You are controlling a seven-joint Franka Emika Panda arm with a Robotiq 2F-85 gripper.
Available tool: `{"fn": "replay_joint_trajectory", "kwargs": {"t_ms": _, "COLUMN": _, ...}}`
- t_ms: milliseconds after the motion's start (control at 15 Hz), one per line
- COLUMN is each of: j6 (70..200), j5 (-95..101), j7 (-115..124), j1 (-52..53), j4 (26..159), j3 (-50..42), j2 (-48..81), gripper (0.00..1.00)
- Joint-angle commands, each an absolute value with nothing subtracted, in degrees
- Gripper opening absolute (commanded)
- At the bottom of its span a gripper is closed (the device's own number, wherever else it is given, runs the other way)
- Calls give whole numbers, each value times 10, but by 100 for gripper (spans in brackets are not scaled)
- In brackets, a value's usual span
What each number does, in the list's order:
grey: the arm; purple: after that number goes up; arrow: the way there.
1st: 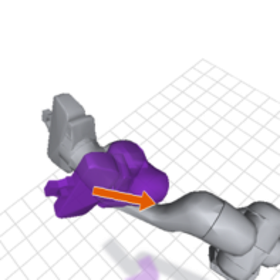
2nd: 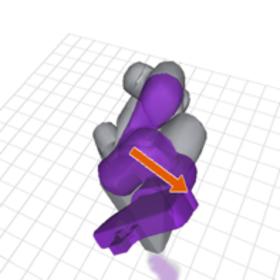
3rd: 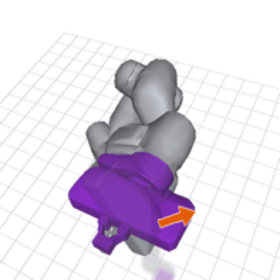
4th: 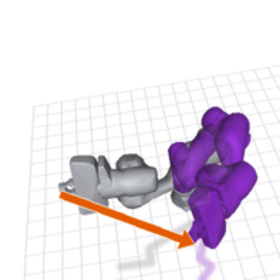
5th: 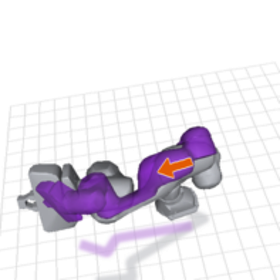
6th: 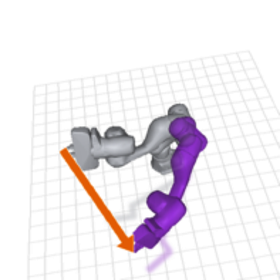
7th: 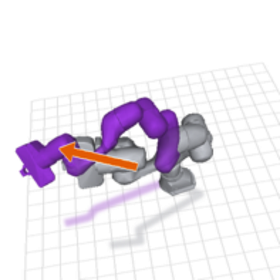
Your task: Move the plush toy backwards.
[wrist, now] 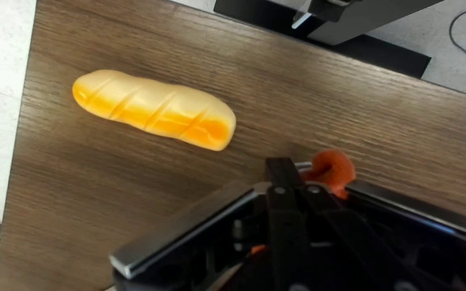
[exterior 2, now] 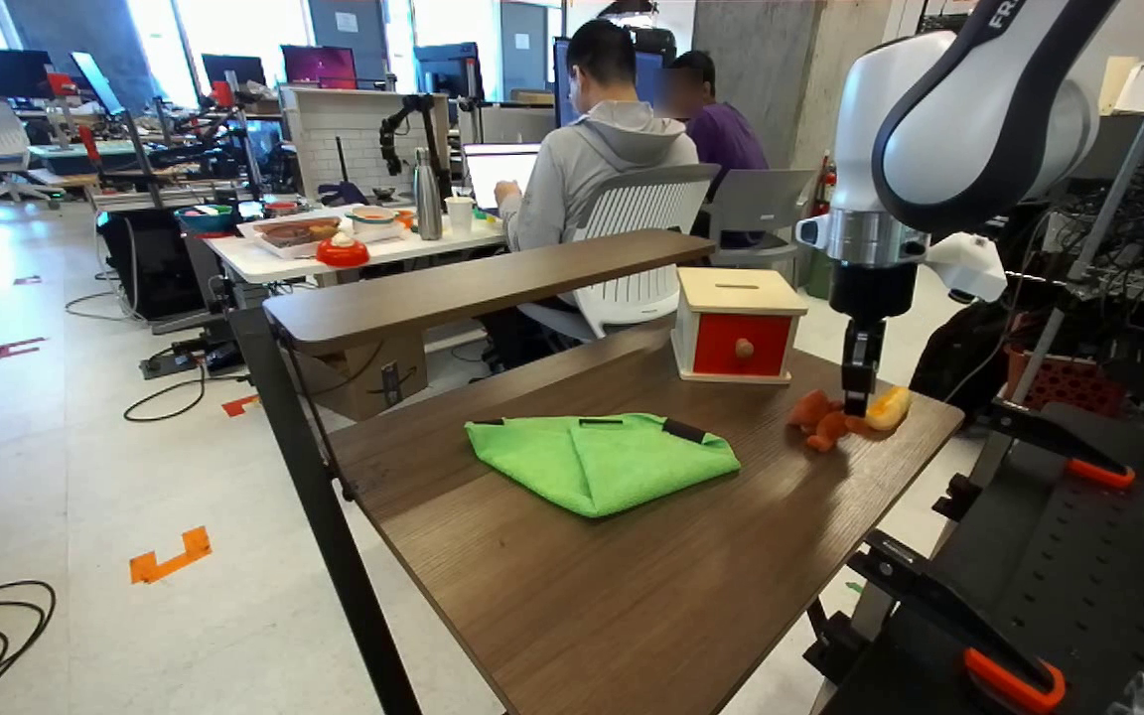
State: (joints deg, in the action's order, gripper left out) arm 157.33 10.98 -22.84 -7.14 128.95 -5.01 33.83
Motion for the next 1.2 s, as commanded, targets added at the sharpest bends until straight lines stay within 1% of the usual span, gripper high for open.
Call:
{"fn": "replay_joint_trajectory", "kwargs": {"t_ms": 0, "j6": 1559, "j5": 123, "j7": -218, "j1": -75, "j4": 1271, "j3": -47, "j2": 346, "gripper": 12}}
{"fn": "replay_joint_trajectory", "kwargs": {"t_ms": 67, "j6": 1557, "j5": 123, "j7": -219, "j1": -76, "j4": 1270, "j3": -46, "j2": 345, "gripper": 28}}
{"fn": "replay_joint_trajectory", "kwargs": {"t_ms": 133, "j6": 1556, "j5": 121, "j7": -221, "j1": -78, "j4": 1269, "j3": -44, "j2": 345, "gripper": 34}}
{"fn": "replay_joint_trajectory", "kwargs": {"t_ms": 333, "j6": 1563, "j5": 113, "j7": -229, "j1": -85, "j4": 1270, "j3": -29, "j2": 341, "gripper": 56}}
{"fn": "replay_joint_trajectory", "kwargs": {"t_ms": 467, "j6": 1573, "j5": 109, "j7": -233, "j1": -88, "j4": 1274, "j3": -17, "j2": 337, "gripper": 69}}
{"fn": "replay_joint_trajectory", "kwargs": {"t_ms": 667, "j6": 1585, "j5": 109, "j7": -237, "j1": -88, "j4": 1276, "j3": -2, "j2": 337, "gripper": 93}}
{"fn": "replay_joint_trajectory", "kwargs": {"t_ms": 733, "j6": 1580, "j5": 106, "j7": -237, "j1": -89, "j4": 1271, "j3": 3, "j2": 341, "gripper": 99}}
{"fn": "replay_joint_trajectory", "kwargs": {"t_ms": 867, "j6": 1578, "j5": 102, "j7": -238, "j1": -92, "j4": 1262, "j3": 10, "j2": 348, "gripper": 100}}
{"fn": "replay_joint_trajectory", "kwargs": {"t_ms": 933, "j6": 1576, "j5": 103, "j7": -239, "j1": -92, "j4": 1258, "j3": 11, "j2": 350, "gripper": 90}}
{"fn": "replay_joint_trajectory", "kwargs": {"t_ms": 1000, "j6": 1577, "j5": 108, "j7": -237, "j1": -88, "j4": 1257, "j3": 6, "j2": 352, "gripper": 75}}
{"fn": "replay_joint_trajectory", "kwargs": {"t_ms": 1067, "j6": 1577, "j5": 110, "j7": -236, "j1": -87, "j4": 1256, "j3": 5, "j2": 353, "gripper": 73}}
{"fn": "replay_joint_trajectory", "kwargs": {"t_ms": 1133, "j6": 1576, "j5": 110, "j7": -236, "j1": -88, "j4": 1255, "j3": 3, "j2": 353, "gripper": 64}}
